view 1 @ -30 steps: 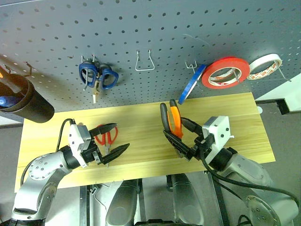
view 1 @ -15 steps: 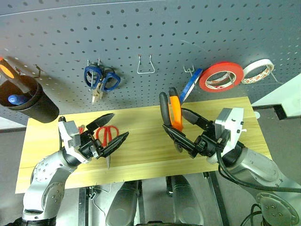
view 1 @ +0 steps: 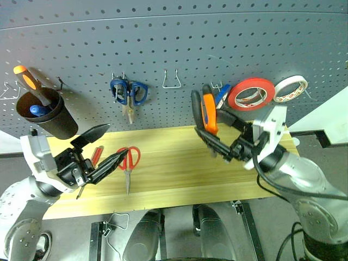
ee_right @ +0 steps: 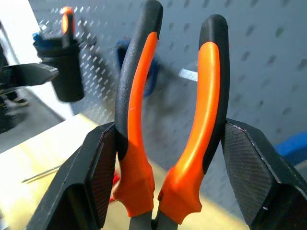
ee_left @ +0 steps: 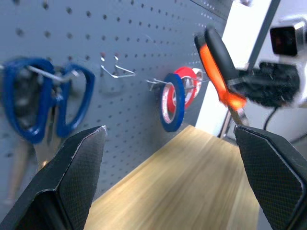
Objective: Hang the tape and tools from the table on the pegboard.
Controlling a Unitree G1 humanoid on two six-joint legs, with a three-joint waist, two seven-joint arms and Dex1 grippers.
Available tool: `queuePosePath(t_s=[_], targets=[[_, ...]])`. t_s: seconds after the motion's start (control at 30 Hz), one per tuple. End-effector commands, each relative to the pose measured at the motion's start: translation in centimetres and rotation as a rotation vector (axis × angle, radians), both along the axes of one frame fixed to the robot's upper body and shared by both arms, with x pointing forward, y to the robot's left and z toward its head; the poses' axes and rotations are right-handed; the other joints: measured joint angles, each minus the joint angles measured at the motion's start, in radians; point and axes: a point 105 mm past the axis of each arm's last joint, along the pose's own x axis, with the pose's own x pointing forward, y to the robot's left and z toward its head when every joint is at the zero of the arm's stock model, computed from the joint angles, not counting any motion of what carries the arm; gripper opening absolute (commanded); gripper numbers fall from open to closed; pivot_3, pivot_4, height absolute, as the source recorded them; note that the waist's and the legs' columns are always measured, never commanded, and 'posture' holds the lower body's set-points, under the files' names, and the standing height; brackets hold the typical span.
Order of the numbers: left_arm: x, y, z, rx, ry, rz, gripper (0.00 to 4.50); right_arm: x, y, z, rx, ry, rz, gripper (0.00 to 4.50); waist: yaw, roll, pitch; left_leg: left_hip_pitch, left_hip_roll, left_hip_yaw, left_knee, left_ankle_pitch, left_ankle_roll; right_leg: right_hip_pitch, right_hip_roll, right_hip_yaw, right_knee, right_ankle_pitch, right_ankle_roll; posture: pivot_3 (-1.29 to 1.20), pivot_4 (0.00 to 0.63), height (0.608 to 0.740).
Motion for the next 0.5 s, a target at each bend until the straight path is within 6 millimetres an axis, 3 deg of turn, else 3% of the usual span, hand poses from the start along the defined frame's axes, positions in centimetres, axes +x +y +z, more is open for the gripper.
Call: queuePosePath(t_s=[0.03, 0.37, 0.5], targets=[[-0.3, 0.5, 0.9, 0.006, -0.038, 0.012, 4.46, 0.1, 0.0, 2.7, 0.052, -0.127, -0.031, 2.93, 0.001, -0.001, -0.003, 0.000, 0.000, 0.000, 0.000, 0.000, 0.000, 0.000, 0.000, 0.000, 0.000, 0.000, 0.000, 0.10, 0.227, 0.727], [0.2, 1.1, -0.3, -0.025, -0.015, 0.038, 4.46, 1.0, 2.1, 7.7, 0.166, -0.295, -0.080, 2.93, -0.002, -0.001, -0.005, 0.000, 0.001, 0.001, 0.000, 0.000, 0.000, -0.001, 0.001, 0.000, 0.000, 0.000, 0.000, 0.09, 0.229, 0.727], [0.4, 1.1, -0.8, -0.029, 0.000, 0.037, 4.46, 0.6, 3.7, 9.7, 0.218, -0.362, -0.079, 2.93, -0.002, -0.001, -0.006, 0.000, 0.001, 0.001, 0.000, 0.000, 0.000, -0.001, 0.001, 0.000, 0.000, 0.000, -0.001, 0.09, 0.232, 0.727]])
